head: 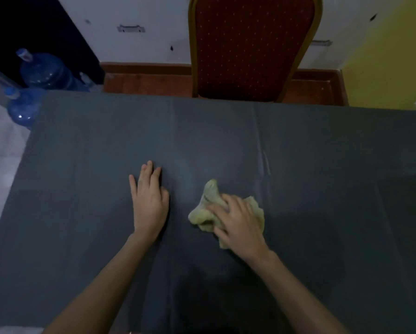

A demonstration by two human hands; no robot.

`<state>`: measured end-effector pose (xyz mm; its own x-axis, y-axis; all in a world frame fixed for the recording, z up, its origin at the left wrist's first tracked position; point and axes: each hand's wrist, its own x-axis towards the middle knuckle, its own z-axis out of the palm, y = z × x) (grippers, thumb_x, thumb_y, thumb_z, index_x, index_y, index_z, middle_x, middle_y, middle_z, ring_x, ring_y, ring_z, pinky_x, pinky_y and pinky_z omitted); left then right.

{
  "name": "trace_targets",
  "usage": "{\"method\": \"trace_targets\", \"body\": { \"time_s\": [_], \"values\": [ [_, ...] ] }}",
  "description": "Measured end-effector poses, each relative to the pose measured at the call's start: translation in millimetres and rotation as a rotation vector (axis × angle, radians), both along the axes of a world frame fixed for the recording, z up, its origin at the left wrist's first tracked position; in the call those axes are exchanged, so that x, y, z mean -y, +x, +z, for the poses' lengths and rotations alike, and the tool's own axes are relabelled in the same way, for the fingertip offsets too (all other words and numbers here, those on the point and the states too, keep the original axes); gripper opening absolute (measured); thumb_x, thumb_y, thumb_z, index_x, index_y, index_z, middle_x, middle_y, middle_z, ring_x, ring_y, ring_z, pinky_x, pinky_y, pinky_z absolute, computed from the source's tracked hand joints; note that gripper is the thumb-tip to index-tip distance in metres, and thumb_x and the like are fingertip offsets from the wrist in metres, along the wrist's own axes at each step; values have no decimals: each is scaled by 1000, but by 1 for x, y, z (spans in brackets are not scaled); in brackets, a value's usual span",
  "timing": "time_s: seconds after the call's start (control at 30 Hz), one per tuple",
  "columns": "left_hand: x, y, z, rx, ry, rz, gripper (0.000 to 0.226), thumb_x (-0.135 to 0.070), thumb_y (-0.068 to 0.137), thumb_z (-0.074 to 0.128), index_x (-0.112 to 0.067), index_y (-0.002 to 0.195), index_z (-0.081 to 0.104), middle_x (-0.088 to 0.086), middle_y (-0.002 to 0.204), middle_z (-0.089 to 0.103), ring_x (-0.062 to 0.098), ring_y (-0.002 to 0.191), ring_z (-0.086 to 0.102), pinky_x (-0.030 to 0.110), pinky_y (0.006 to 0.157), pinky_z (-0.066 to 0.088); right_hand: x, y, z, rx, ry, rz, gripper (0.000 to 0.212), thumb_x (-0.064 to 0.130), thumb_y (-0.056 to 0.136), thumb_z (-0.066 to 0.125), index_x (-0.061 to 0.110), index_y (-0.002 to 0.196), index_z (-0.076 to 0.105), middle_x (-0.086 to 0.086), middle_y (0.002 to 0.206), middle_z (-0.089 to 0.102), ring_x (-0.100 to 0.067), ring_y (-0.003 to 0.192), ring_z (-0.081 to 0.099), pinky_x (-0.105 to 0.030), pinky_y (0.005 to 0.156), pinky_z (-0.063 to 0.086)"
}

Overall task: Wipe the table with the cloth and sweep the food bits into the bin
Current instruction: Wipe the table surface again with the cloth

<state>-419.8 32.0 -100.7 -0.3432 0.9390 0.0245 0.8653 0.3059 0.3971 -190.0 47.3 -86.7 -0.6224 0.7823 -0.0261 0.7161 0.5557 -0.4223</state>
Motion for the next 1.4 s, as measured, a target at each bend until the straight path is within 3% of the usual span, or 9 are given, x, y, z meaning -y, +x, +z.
{"method": "trace_targets", "body": {
  "time_s": [0.17, 0.3, 0.37, 0.57, 0.83, 0.97, 1.07, 1.2, 1.4],
  "values": [
    [10, 67, 3, 1, 123, -123, 51, -2, 90, 52, 2, 140, 40, 19, 154, 29, 27, 144, 27, 47, 122, 9, 18, 109, 1, 13, 40, 37, 52, 31, 73, 57, 27, 124, 52, -9, 123, 53, -24, 105, 47, -35, 88, 32],
    [19, 101, -8, -57, 42, -153, 42, -3, 93, 44, 1, 134, 46, 19, 151, 35, 31, 141, 33, 49, 120, 18, -6, 185, 8, 94, 23, -280, 44, 35, 80, 50, 24, 122, 55, -13, 119, 55, -32, 100, 52, -41, 81, 40],
    [20, 102, -11, -59, 35, -148, 41, -6, 94, 41, 0, 134, 47, 20, 150, 36, 32, 141, 32, 49, 120, 18, -29, 186, 12, 129, 22, -381, 39, 34, 84, 49, 22, 121, 57, -10, 118, 54, -31, 101, 52, -43, 81, 43],
    [24, 96, -8, -36, -13, -169, 46, -15, 95, 38, -2, 138, 45, 18, 152, 34, 32, 142, 29, 41, 122, 10, -85, 105, 6, 82, 99, -344, 34, 22, 86, 64, 20, 120, 59, -12, 119, 56, -33, 103, 53, -44, 83, 42],
    [52, 67, 1, -85, -14, -297, 43, -18, 95, 44, -2, 134, 51, 15, 147, 43, 26, 139, 35, 43, 120, 18, -16, 88, 3, 58, 90, 73, 48, 24, 79, 61, 22, 126, 56, -12, 124, 54, -29, 105, 50, -38, 87, 34],
    [67, 16, 1, -110, -42, -133, 48, -24, 95, 41, -2, 137, 48, 16, 150, 39, 29, 141, 33, 47, 120, 17, 22, 145, -2, 152, 95, 299, 60, 34, 73, 56, 24, 132, 51, -14, 129, 50, -31, 104, 50, -40, 85, 35],
    [75, -15, 0, -135, -67, -78, 53, -33, 96, 38, -6, 141, 44, 13, 154, 34, 27, 144, 28, 49, 120, 15, 17, 173, 5, 197, 49, 51, 61, 39, 74, 52, 26, 133, 47, -15, 130, 45, -36, 101, 54, -43, 82, 39],
    [77, -19, -3, -144, -34, -82, 52, -31, 95, 41, -7, 141, 45, 13, 153, 35, 27, 144, 29, 50, 119, 18, -12, 142, 13, 204, 32, -378, 56, 43, 83, 48, 17, 132, 52, -20, 121, 49, -39, 95, 51, -47, 75, 45],
    [79, -24, -7, -102, -3, -65, 51, -30, 93, 43, -10, 140, 46, 10, 154, 35, 22, 144, 29, 47, 120, 17, -51, 22, 9, 208, 128, -365, 54, 38, 80, 54, 19, 131, 55, -20, 123, 53, -41, 94, 53, -47, 74, 46]
  ]
}}
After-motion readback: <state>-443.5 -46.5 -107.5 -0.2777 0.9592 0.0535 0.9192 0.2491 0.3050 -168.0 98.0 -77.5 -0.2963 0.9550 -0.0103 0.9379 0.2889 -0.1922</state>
